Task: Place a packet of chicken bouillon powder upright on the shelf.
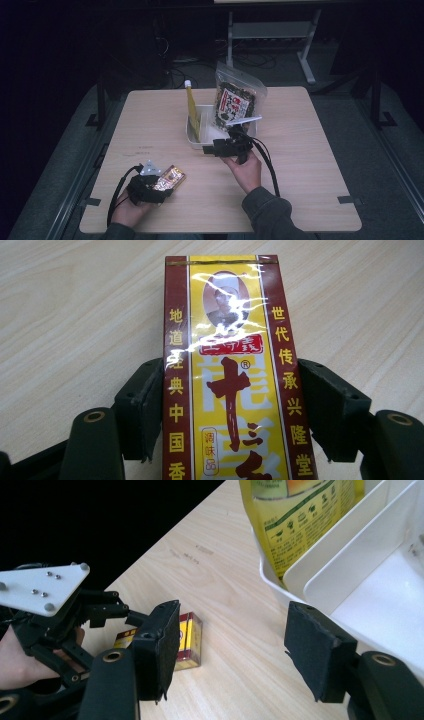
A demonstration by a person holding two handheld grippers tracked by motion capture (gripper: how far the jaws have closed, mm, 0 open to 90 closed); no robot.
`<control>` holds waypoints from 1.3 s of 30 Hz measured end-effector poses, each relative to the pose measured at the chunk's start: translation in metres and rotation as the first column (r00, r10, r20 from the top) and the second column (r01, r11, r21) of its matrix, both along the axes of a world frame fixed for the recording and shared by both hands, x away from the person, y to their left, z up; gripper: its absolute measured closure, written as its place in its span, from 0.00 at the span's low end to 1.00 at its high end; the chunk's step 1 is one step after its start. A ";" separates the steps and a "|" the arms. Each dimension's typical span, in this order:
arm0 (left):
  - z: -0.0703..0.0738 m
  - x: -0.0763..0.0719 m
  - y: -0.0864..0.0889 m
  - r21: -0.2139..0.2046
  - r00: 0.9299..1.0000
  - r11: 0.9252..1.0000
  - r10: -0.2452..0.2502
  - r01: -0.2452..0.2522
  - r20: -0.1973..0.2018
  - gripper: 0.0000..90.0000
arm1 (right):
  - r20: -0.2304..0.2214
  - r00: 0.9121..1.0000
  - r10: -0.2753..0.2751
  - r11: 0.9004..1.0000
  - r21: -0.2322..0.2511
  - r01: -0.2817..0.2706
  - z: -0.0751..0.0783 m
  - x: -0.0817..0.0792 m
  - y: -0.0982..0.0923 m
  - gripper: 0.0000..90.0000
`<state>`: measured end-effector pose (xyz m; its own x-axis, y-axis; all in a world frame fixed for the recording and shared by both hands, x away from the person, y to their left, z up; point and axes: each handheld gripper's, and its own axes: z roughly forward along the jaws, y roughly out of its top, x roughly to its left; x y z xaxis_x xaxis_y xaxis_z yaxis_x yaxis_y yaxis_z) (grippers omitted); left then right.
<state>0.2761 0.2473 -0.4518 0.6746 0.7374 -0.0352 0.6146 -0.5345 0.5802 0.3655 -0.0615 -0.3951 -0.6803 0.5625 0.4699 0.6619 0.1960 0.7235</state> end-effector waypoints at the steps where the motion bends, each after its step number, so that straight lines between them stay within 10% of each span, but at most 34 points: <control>1: 0.000 0.000 0.000 0.002 1.000 1.000 0.000 0.000 -0.001 0.35 | -0.003 1.000 0.004 1.000 -0.003 -0.004 0.000 0.000 0.000 0.42; 39: 0.021 -0.005 -0.020 -0.074 0.990 0.996 -0.045 0.055 0.132 0.35 | -0.139 0.978 0.157 0.987 0.008 -0.158 -0.019 -0.001 0.032 0.37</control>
